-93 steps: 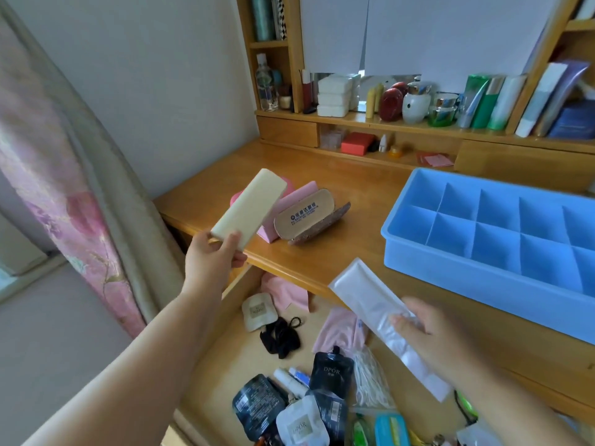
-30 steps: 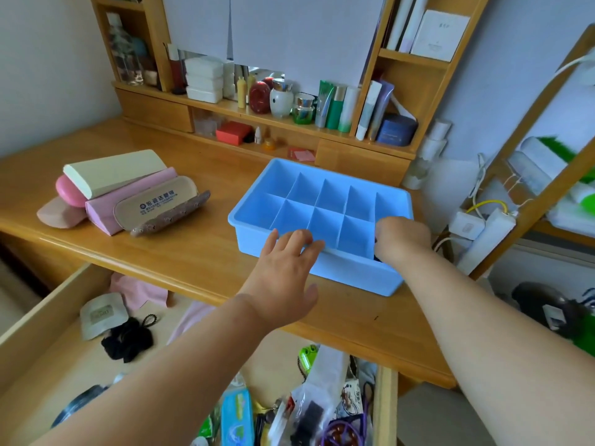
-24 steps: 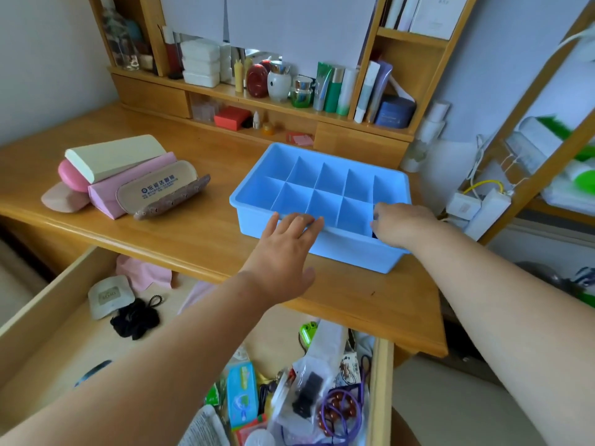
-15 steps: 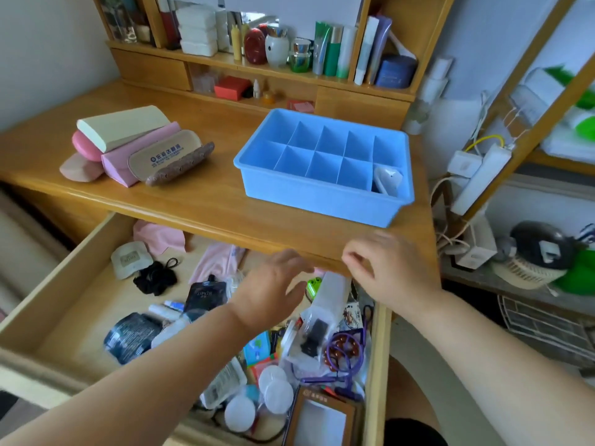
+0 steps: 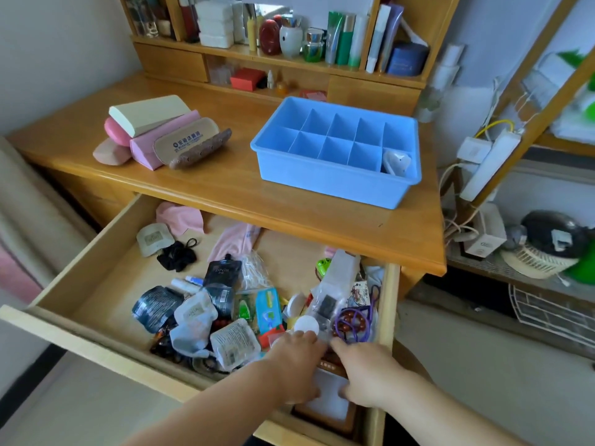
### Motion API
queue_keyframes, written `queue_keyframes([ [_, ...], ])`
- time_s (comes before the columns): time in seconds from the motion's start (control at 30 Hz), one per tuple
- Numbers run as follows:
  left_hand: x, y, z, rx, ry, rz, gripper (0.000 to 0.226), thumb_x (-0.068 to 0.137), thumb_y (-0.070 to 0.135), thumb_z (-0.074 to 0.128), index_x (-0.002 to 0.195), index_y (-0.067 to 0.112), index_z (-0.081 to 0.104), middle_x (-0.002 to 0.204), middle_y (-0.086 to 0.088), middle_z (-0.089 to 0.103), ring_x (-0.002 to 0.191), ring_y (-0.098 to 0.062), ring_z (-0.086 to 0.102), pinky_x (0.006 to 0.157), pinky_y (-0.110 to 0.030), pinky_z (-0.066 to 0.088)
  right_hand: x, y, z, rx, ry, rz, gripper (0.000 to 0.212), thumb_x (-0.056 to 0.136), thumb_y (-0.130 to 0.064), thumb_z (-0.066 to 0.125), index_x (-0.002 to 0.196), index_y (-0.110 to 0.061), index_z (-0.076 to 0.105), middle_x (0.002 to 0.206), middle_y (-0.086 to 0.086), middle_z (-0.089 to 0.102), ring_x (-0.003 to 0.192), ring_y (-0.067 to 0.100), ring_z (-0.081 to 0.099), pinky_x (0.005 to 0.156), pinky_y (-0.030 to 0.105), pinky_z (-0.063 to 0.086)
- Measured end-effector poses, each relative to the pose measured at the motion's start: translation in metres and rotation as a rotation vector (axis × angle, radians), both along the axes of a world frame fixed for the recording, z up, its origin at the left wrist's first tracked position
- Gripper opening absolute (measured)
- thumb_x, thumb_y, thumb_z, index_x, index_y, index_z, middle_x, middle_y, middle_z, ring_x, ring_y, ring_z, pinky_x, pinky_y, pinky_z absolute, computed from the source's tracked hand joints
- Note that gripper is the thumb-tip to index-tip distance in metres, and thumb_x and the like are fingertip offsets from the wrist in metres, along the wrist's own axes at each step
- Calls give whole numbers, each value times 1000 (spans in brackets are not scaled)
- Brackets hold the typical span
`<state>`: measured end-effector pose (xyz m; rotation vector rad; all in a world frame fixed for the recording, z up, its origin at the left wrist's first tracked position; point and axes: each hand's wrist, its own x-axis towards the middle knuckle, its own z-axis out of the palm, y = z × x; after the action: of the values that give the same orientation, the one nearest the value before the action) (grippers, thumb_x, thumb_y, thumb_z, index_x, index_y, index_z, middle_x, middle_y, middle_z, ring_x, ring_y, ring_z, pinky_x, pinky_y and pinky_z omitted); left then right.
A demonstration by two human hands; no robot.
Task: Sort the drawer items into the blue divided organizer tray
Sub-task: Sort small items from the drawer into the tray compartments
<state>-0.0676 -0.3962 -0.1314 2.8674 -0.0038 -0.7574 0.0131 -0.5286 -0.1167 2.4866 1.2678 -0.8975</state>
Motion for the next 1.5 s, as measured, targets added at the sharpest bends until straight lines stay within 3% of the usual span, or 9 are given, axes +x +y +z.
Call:
queue_keyframes([
  [0.23, -2, 21, 11, -532, 120, 343, 79, 76, 19, 71, 135, 32, 22, 105, 3, 59, 87, -16, 57, 74, -26, 49, 12, -10, 15, 183, 275, -200, 100, 69, -32, 74, 146, -36, 9, 112, -3, 60, 97, 17, 60, 74, 26, 47],
  [0.4, -11, 44, 23, -864, -79, 539, 76, 80, 8, 69, 138, 40, 30, 91, 3, 57, 72, -8, 59, 71, -19, 52, 25, -17, 18, 528, 552, -574, 55, 84, -36, 68, 133, -28, 45, 101, -7, 68, 91, 2, 63, 84, 20, 48],
  [0.5, -16, 61, 35, -1216, -196, 869, 46, 84, 7, 69, 125, 22, 54, 96, -11, 63, 75, -14, 68, 67, -23, 55, 25, -11, 15, 754, 1174, -1045, 49, 81, -50, 58, 118, -19, 65, 117, 12, 67, 100, 21, 67, 92, 37, 50],
  [0.6, -15, 61, 44, -1477, -204, 1072, 18, 88, 7, 64, 104, 14, 64, 87, -15, 71, 79, -30, 69, 72, -36, 59, 15, 6, 13, 808, 1732, -1172, 68, 81, -70, 46, 124, -19, 63, 134, 18, 55, 121, 34, 54, 99, 55, 41],
  [0.67, -12, 54, 43, -1420, -247, 1075, 14, 92, 8, 59, 98, 18, 67, 89, -16, 72, 82, -28, 69, 74, -33, 59, 11, 18, 16, 811, 1897, -1187, 81, 76, -74, 51, 131, -14, 56, 140, 23, 48, 126, 40, 48, 101, 59, 37],
  [0.77, -14, 47, 44, -958, -438, 897, 19, 90, 44, 58, 104, 34, 65, 112, 2, 66, 109, -15, 60, 88, -16, 48, 6, 31, 27, 816, 1907, -1206, 85, 66, -69, 62, 128, -10, 59, 135, 25, 51, 120, 43, 52, 98, 57, 39],
  [0.9, -15, 34, 51, -640, -335, 636, 129, 51, 88, 56, 151, 26, 5, 136, 19, 20, 131, -1, 22, 111, -25, 26, -1, 41, 36, 780, 1822, -1217, 76, 67, -55, 69, 125, -8, 61, 130, 21, 57, 115, 36, 58, 102, 48, 41],
  [1.07, -17, 39, 52, -619, -527, 580, 120, 59, 58, 76, 151, 30, 4, 133, 23, 27, 124, 4, 31, 101, -14, 30, -8, 45, 39, 758, 1824, -1157, 69, 73, -55, 63, 125, -10, 62, 132, 20, 56, 116, 36, 57, 98, 51, 43],
  [1.5, -28, 40, 73, -716, -638, 472, 116, 59, 66, 75, 147, 34, 6, 139, 23, 29, 132, 7, 31, 107, -14, 29, -6, 47, 41, 886, 1801, -1073, 72, 58, -37, 83, 119, -2, 64, 110, 21, 66, 97, 34, 65, 79, 43, 54],
])
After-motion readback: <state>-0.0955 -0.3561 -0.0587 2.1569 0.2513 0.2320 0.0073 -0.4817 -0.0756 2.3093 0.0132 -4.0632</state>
